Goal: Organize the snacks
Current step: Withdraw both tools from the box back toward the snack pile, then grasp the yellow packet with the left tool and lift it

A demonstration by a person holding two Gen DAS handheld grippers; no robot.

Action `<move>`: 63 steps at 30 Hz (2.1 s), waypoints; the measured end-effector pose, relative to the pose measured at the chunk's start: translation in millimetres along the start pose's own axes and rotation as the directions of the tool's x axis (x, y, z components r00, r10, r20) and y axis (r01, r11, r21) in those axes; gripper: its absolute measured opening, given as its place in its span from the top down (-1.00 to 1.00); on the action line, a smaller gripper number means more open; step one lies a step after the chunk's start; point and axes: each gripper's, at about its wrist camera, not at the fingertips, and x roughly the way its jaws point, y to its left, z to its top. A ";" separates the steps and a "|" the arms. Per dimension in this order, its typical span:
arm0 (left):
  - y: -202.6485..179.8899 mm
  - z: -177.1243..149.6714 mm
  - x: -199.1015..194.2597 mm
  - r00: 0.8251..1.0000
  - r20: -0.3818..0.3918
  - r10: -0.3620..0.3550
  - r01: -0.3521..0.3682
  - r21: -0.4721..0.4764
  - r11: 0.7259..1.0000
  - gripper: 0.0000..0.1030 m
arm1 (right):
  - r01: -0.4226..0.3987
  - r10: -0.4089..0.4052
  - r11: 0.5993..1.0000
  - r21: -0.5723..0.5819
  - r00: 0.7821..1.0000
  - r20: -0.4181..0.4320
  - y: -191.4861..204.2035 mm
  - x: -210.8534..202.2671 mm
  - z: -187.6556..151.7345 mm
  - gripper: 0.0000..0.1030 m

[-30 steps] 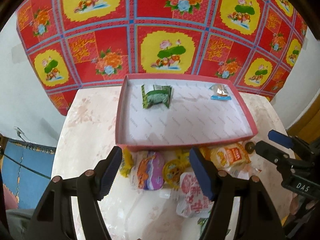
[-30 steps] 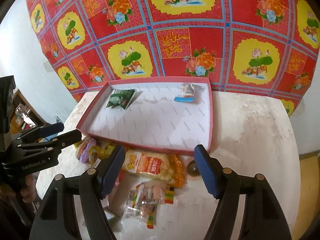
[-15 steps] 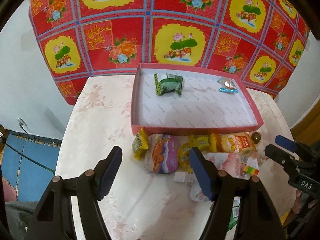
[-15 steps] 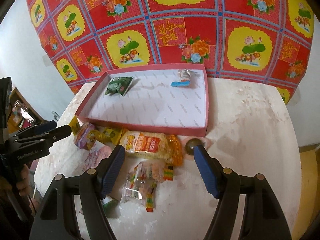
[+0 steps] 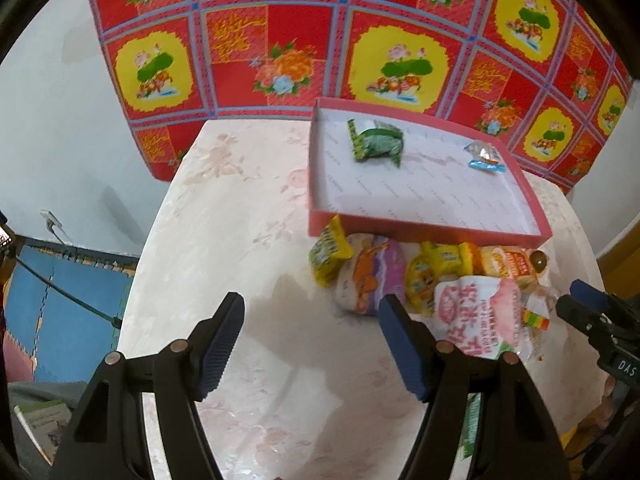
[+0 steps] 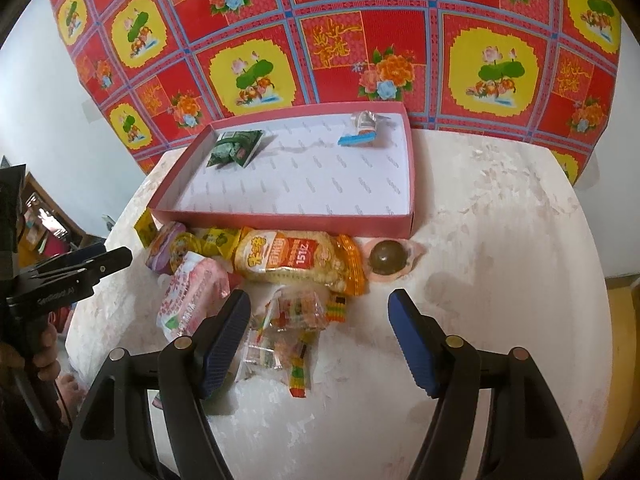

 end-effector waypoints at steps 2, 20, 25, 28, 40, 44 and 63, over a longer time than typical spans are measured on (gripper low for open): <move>4.3 -0.9 1.5 1.000 -0.004 0.004 -0.004 -0.010 1.000 -0.43 | 0.002 -0.002 1.000 0.003 1.000 -0.006 -0.7 1.9 -1.2 -0.42; -2.1 5.3 14.9 1.000 0.007 -0.012 0.012 -0.005 1.000 -0.43 | 0.008 -0.006 0.999 0.034 0.999 -0.046 -11.5 15.4 -6.4 -0.42; 0.6 10.4 19.3 1.000 0.009 -0.029 0.029 -0.032 0.999 -0.42 | 0.004 -0.001 0.999 0.047 0.999 -0.053 -15.9 17.8 -7.1 -0.42; 1.0 13.2 21.7 0.999 0.018 -0.032 0.032 -0.037 0.999 -0.40 | -0.001 0.003 0.999 0.051 0.998 -0.056 -16.3 18.8 -8.0 -0.42; -3.8 20.8 30.7 0.998 0.059 -0.039 0.040 -0.010 0.999 0.35 | -0.010 0.014 0.998 0.060 0.998 -0.064 -18.0 21.7 -10.1 -0.42; -3.8 24.5 38.5 0.997 0.065 -0.032 0.033 -0.012 0.999 0.35 | -0.012 0.016 0.998 0.064 0.998 -0.062 -17.5 21.3 -10.9 -0.41; 0.6 4.3 10.0 0.991 0.102 -0.085 0.085 -0.002 0.996 0.65 | -0.017 0.021 0.997 0.069 0.998 -0.056 -18.5 22.4 -9.7 -0.41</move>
